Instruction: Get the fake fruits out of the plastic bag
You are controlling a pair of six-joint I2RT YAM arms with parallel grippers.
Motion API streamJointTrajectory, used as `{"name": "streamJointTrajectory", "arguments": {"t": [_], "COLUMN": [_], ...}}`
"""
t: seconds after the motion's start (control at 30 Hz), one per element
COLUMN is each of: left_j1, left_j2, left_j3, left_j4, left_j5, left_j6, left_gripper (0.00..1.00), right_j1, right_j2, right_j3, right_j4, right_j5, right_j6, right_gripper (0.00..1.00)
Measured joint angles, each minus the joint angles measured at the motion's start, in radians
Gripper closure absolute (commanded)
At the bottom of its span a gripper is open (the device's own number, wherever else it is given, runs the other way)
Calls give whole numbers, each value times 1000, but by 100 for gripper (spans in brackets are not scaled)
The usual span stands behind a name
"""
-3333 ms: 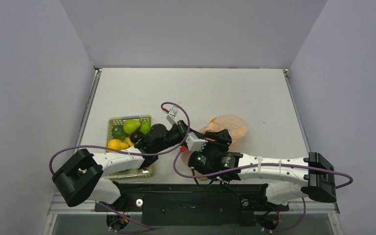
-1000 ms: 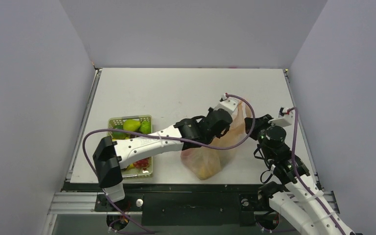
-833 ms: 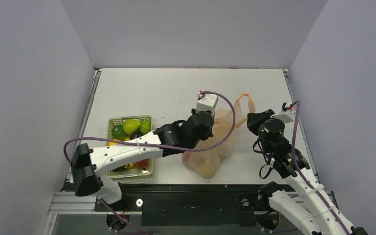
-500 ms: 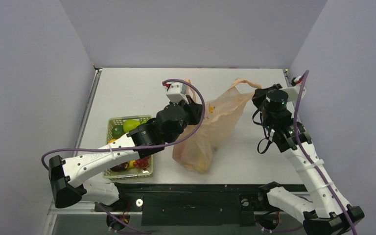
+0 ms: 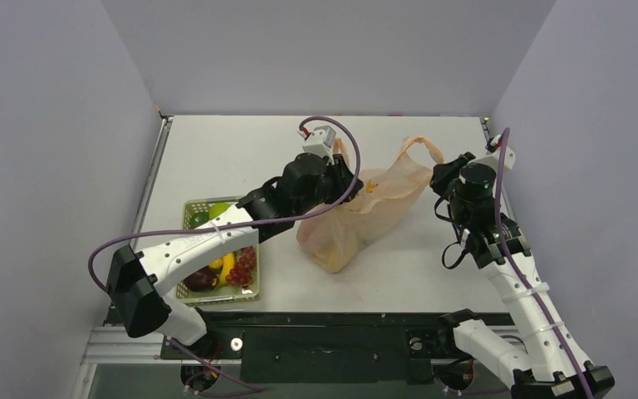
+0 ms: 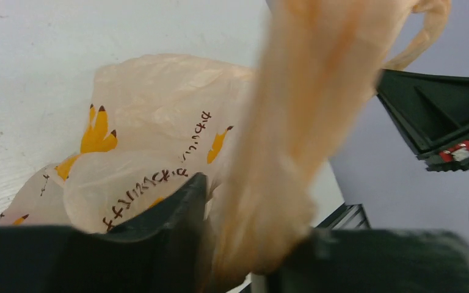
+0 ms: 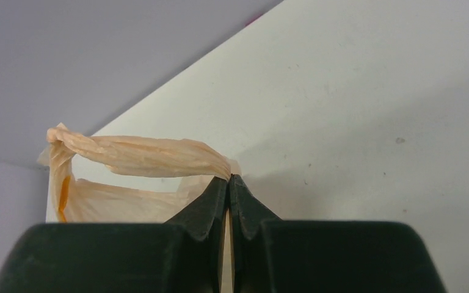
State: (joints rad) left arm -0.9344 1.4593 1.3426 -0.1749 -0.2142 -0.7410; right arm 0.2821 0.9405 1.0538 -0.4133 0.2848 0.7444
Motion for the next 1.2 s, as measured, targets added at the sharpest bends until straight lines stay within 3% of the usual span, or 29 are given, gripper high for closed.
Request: {"name": "streamJointTrajectory", "arguments": {"t": [0.13,0.5,0.57,0.6,0.7,0.77,0.83,1.0,1.2], "left_j1": [10,28,28,28,32,35,41,46,46], "left_j2": [37,39,0,-26,-100,-122,-128,-122,-128], "left_j3": [-37,-46,-73,-90,-120,-120,-120,-120,-121], "left_j4": [-1,-5,-4,-5,-6,5,13,11,-5], "left_j5": [37,31,23,18,11,13,18,33,41], "left_j6": [-19,-25,-24,-23,-14,-7,0,12,32], "left_gripper": [49,37,33,33,39,45,51,75,86], "right_j1": [0,0,0,0,0,1,2,8,29], "right_j2": [-106,-227,-219,-212,-184,-158,-119,-58,-7], "right_j3": [-117,-169,-169,-169,-168,-162,-153,-105,1], "right_j4": [-17,-30,-31,-32,-40,-44,-43,-35,10], "right_j5": [-43,-111,-145,-169,-262,-330,-389,-461,-512], "right_j6": [-13,-75,-114,-135,-204,-251,-292,-392,-498], "right_gripper": [100,98,82,68,48,43,41,36,32]}}
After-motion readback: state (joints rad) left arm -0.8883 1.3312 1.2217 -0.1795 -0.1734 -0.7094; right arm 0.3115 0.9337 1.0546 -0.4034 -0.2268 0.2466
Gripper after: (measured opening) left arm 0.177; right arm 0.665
